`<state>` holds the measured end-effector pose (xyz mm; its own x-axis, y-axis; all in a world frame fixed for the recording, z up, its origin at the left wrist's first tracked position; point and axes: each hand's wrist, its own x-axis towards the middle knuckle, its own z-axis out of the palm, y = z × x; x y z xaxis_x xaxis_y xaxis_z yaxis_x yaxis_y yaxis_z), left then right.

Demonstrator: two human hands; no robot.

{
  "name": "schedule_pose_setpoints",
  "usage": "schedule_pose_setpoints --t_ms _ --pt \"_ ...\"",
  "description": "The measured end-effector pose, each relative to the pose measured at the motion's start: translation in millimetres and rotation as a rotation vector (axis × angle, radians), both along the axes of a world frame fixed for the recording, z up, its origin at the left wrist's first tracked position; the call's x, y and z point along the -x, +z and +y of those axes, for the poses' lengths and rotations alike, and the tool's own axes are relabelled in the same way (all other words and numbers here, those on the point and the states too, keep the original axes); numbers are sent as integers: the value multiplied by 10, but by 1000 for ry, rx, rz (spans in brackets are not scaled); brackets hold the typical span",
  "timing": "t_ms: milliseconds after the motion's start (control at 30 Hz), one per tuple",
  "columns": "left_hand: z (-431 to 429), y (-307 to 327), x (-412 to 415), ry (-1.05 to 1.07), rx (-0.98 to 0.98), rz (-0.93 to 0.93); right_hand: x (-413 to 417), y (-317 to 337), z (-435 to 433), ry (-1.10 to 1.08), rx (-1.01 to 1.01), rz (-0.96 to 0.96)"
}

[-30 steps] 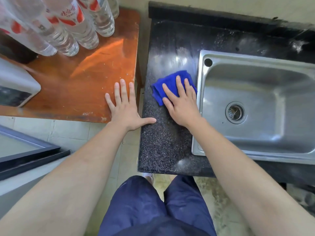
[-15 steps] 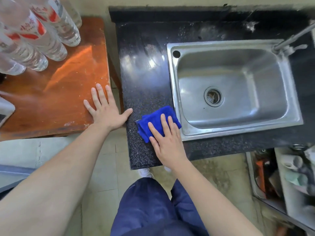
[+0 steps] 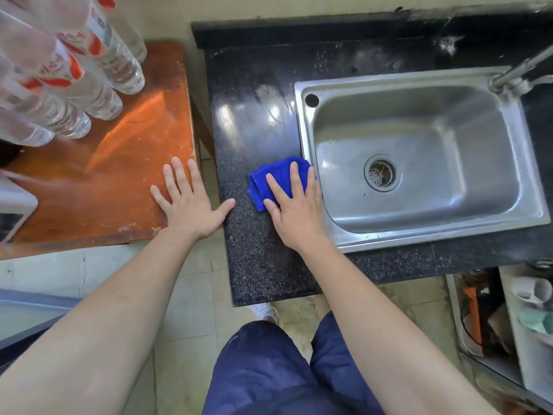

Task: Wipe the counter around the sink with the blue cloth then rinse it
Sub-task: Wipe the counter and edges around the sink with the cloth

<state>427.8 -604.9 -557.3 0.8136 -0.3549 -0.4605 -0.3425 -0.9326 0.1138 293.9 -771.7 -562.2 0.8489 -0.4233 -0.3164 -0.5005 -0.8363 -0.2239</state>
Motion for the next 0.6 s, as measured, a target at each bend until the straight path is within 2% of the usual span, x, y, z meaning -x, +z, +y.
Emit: schedule_pose_setpoints --t_ms 233,400,600 --pt "-4 2 -20 -3 -19 13 -344 77 -335 -56 -83 -23" --pt "-1 11 -27 -1 -29 25 377 4 -150 -129 -159 -271" --pt "-3 20 -15 3 -27 19 1223 50 165 -117 -183 -267"
